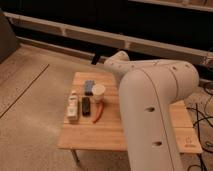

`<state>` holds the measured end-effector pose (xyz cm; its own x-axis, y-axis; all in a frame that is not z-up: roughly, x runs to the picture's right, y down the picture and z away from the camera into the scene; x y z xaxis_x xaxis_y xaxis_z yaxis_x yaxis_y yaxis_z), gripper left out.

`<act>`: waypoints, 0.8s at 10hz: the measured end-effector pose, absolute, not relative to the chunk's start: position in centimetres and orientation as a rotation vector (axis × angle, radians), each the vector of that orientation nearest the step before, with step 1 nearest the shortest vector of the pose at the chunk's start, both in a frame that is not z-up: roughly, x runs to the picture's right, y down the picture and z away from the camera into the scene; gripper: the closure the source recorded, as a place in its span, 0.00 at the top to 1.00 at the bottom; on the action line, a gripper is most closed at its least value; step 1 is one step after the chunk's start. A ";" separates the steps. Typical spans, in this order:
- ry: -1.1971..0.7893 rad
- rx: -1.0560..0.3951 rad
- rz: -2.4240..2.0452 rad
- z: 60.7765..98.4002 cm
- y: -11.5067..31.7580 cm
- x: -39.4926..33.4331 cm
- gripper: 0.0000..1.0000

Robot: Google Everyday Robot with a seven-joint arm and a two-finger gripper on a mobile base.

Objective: Drag the ceramic bowl in a circle

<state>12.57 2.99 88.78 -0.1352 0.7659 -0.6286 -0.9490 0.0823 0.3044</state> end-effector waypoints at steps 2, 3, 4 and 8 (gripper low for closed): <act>0.751 -0.279 1.475 89.4 1.5 10.9 0.00; 0.714 -0.275 1.451 89.6 0.8 9.5 0.00; 0.693 -0.278 1.437 89.7 0.6 8.5 0.00; 0.634 -0.316 1.364 90.1 2.0 4.0 0.00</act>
